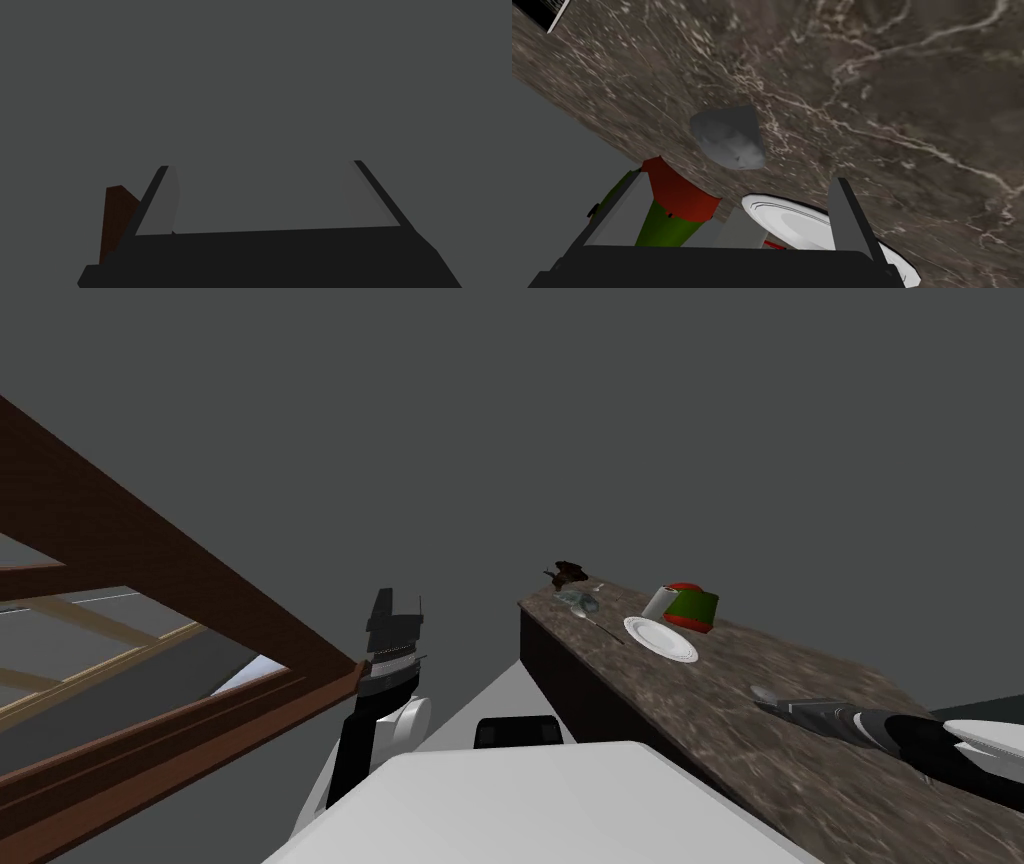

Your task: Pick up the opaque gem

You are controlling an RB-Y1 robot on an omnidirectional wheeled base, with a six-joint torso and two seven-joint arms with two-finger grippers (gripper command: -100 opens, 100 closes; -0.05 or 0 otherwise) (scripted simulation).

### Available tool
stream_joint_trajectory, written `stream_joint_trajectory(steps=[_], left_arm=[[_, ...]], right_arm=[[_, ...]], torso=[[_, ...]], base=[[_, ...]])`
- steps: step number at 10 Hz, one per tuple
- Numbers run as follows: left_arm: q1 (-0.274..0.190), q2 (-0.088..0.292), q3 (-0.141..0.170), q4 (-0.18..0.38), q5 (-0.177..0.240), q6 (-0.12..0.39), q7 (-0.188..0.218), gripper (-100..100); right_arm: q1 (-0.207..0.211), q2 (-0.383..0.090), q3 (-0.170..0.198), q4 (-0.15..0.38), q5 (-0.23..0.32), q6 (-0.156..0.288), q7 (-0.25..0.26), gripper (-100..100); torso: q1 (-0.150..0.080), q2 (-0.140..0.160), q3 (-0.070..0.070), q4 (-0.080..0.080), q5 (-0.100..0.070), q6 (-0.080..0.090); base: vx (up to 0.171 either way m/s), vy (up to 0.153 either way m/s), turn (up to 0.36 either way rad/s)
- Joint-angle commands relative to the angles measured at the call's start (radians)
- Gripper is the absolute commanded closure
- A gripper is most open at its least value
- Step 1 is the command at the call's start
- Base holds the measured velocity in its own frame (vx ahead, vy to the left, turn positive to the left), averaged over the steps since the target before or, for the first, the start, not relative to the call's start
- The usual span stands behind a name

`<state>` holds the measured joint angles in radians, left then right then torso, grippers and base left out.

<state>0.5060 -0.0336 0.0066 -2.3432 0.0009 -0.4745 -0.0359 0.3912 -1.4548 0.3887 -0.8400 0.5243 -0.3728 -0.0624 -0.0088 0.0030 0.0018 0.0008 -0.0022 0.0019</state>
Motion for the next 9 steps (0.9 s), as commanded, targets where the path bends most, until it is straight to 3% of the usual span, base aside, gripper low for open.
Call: stream_joint_trajectory(steps=[1, 2, 4, 5, 6, 7, 8, 9], left_arm=[[0.000, 0.000, 0.000, 0.000, 0.000, 0.000, 0.000, 0], [0.000, 0.000, 0.000, 0.000, 0.000, 0.000, 0.000, 0], [0.000, 0.000, 0.000, 0.000, 0.000, 0.000, 0.000, 0], [0.000, 0.000, 0.000, 0.000, 0.000, 0.000, 0.000, 0], [0.000, 0.000, 0.000, 0.000, 0.000, 0.000, 0.000, 0], [0.000, 0.000, 0.000, 0.000, 0.000, 0.000, 0.000, 0], [0.000, 0.000, 0.000, 0.000, 0.000, 0.000, 0.000, 0], [0.000, 0.000, 0.000, 0.000, 0.000, 0.000, 0.000, 0]], right_arm=[[0.029, -0.006, 0.014, -0.004, 0.005, -0.002, 0.003, -100], [0.030, 0.009, 0.035, -0.008, 0.014, -0.003, 0.004, -100], [0.016, 0.013, 0.037, 0.009, 0.018, -0.014, 0.007, -100], [0.017, 0.013, 0.037, 0.007, 0.018, -0.012, 0.006, 0], [0.013, 0.041, 0.039, 0.019, 0.021, 0.003, 0.019, -100], [0.010, 0.059, 0.041, 0.026, 0.023, 0.012, 0.028, -100], [0.029, 0.042, 0.032, 0.006, 0.015, 0.011, 0.022, -100], [0.031, 0.044, 0.030, 0.005, 0.015, 0.014, 0.025, 100]], torso=[[0.000, 0.000, 0.000, 0.000, 0.000, 0.000], [0.000, 0.000, 0.000, 0.000, 0.000, 0.000], [0.000, -0.006, -0.003, -0.001, 0.000, 0.000], [0.004, -0.003, -0.002, -0.001, 0.001, 0.000], [0.007, -0.001, 0.000, 0.000, 0.001, 0.000], [0.006, -0.001, -0.001, 0.000, 0.001, 0.000], [0.005, -0.001, -0.001, 0.000, 0.001, 0.000], [0.007, 0.001, 0.000, 0.000, 0.001, 0.000]], base=[[0.034, -0.118, 0.082], [0.105, -0.129, 0.105], [0.074, -0.076, 0.037], [0.008, -0.009, 0.002], [0.032, -0.034, 0.082], [0.042, -0.052, 0.089], [-0.008, 0.000, 0.017], [0.000, 0.000, 0.000]])
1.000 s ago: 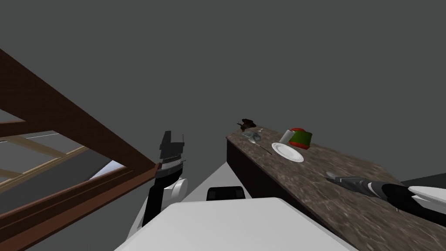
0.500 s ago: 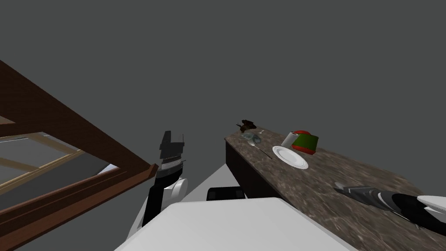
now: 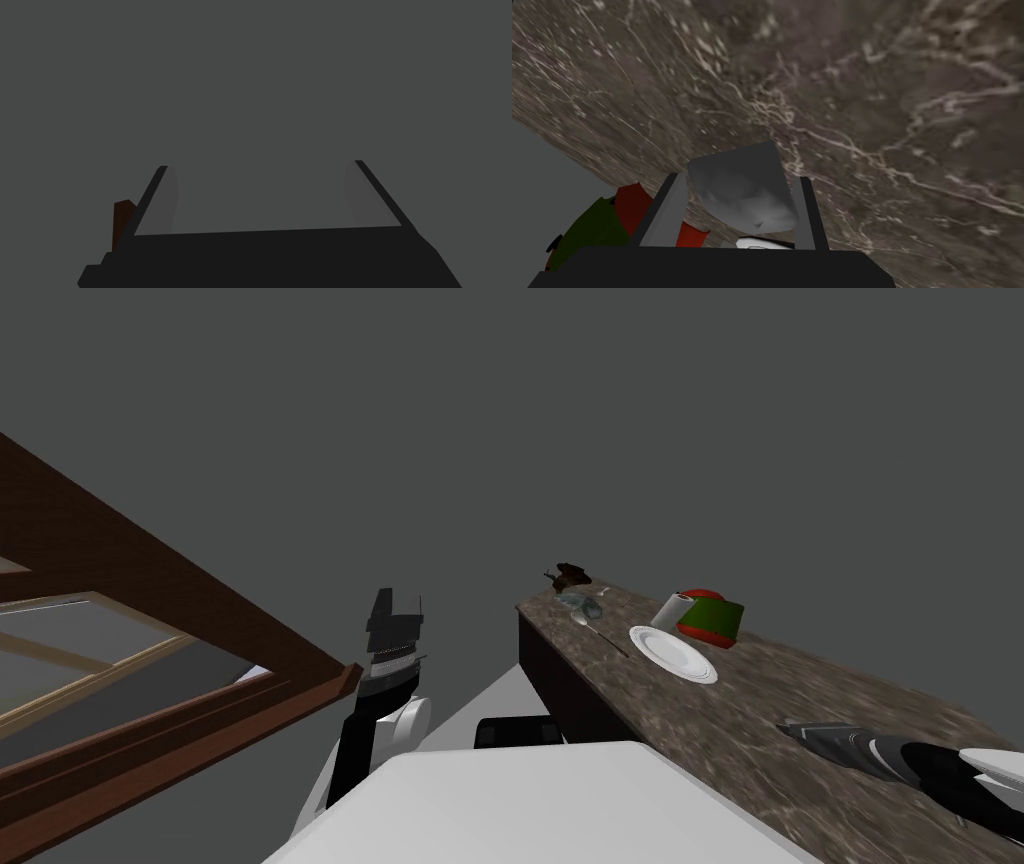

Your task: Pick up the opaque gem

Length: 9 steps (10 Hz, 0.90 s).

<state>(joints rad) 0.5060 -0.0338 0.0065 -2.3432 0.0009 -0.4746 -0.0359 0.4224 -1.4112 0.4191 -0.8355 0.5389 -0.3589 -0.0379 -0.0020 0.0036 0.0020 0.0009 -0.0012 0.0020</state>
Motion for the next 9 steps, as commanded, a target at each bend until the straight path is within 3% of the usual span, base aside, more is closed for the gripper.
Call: stream_joint_trajectory(steps=[1, 4, 5, 6, 8, 9], left_arm=[[0.000, 0.000, 0.000, 0.000, 0.000, 0.000, 0.000, 0], [0.000, 0.000, 0.000, 0.000, 0.000, 0.000, 0.000, 0], [0.000, 0.000, 0.000, 0.000, 0.000, 0.000, 0.000, 0], [0.000, 0.000, 0.000, 0.000, 0.000, 0.000, 0.000, 0], [0.000, 0.000, 0.000, 0.000, 0.000, 0.000, 0.000, 0], [0.000, 0.000, 0.000, 0.000, 0.000, 0.000, 0.000, 0]], right_arm=[[0.000, 0.000, 0.000, 0.000, 0.000, 0.000, 0.000, 100], [0.000, 0.000, 0.000, 0.000, 0.000, 0.000, 0.000, 100], [0.000, 0.000, 0.000, 0.000, 0.000, 0.000, 0.000, 0], [-0.015, -0.031, 0.007, 0.002, 0.003, -0.026, -0.018, 100], [-0.003, -0.035, 0.007, -0.018, 0.000, -0.007, -0.024, 100], [-0.004, -0.035, 0.007, -0.016, 0.000, -0.010, -0.024, 0]], torso=[[0.000, 0.000, 0.000, 0.000, 0.000, 0.000], [-0.001, 0.000, 0.000, 0.000, -0.001, 0.000], [-0.001, 0.000, 0.000, 0.000, -0.001, 0.000], [-0.001, 0.000, 0.000, 0.000, -0.001, 0.000], [0.002, 0.002, 0.001, 0.000, 0.000, 0.001], [0.000, 0.002, 0.001, 0.000, 0.000, 0.001]], base=[[0.000, 0.000, 0.000], [0.000, 0.000, 0.000], [0.000, 0.000, 0.000], [-0.024, 0.028, -0.117], [-0.022, 0.025, -0.047], [0.000, 0.000, 0.000]])
